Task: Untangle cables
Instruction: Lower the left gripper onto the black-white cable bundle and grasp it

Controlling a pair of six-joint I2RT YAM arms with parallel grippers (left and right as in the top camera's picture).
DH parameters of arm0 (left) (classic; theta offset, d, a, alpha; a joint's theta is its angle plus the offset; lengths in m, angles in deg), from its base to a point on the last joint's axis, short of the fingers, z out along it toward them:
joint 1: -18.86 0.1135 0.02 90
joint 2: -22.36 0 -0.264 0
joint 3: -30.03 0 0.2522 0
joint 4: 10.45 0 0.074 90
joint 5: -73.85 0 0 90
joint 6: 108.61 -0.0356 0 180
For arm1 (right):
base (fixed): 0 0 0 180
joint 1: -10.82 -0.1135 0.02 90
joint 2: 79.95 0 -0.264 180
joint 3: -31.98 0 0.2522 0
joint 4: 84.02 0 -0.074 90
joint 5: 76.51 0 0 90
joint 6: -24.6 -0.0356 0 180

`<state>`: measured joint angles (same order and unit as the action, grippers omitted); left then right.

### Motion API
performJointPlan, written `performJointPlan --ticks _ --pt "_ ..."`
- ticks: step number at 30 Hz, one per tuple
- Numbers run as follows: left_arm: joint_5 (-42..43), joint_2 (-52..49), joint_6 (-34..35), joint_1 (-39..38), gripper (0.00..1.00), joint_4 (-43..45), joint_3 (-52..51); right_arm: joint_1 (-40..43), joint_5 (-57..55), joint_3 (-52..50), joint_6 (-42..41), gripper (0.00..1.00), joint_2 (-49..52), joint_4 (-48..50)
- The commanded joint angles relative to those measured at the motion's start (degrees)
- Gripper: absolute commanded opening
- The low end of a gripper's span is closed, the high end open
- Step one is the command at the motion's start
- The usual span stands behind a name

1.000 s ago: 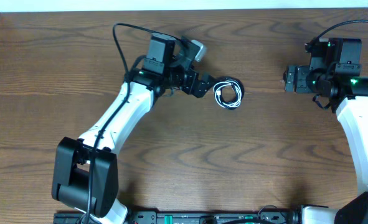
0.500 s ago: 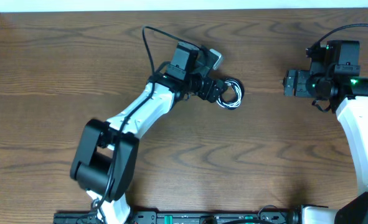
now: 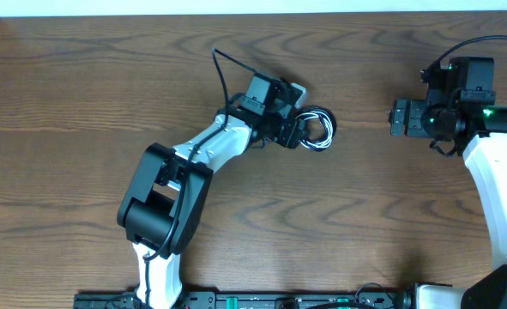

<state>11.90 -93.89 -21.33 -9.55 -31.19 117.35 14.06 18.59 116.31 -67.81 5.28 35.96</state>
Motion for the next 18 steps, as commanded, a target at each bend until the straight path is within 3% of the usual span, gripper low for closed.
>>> performJointPlan --ticks 1,18 --pt "-0.76 -0.26 0.20 -1.62 0.63 1.25 0.92 0.17 -0.44 1.07 -0.74 0.96 -0.09 -0.70" --pt "-11.23 -0.57 -0.02 -3.72 0.61 2.82 0.92 0.17 -0.44 1.05 -0.74 0.96 -0.09 -2.29"
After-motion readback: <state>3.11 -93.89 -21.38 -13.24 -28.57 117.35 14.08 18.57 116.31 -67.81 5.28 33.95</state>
